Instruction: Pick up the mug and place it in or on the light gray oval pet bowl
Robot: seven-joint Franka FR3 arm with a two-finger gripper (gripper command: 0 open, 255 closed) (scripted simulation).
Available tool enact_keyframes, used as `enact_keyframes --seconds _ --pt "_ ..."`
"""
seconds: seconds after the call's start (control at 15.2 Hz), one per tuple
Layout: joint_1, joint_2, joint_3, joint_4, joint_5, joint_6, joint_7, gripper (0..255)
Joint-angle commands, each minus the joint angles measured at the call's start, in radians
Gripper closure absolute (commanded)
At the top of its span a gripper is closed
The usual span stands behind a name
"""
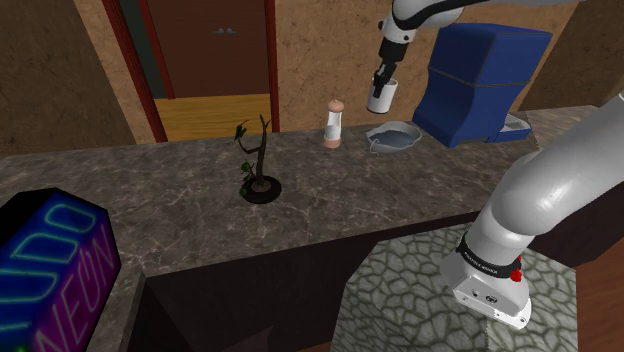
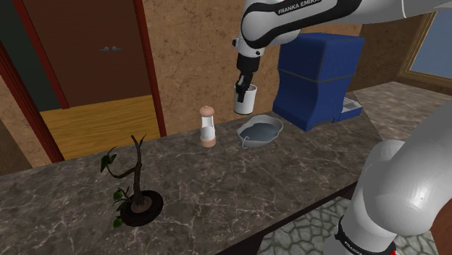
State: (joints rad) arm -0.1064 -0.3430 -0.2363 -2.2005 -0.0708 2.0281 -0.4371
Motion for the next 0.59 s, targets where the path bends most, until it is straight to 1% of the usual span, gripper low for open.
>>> enact_keyframes --seconds 0.0,0.26,0.53 --pt "-0.017 -0.010 -0.032 0.007 -0.005 -0.014 -0.049 255" --pt "-0.052 -0.010 -0.104 0.032 -0.012 -0.036 -0.153 255" --pt "-0.053 -0.004 -0.109 -0.016 -0.013 0.018 -0.154 255"
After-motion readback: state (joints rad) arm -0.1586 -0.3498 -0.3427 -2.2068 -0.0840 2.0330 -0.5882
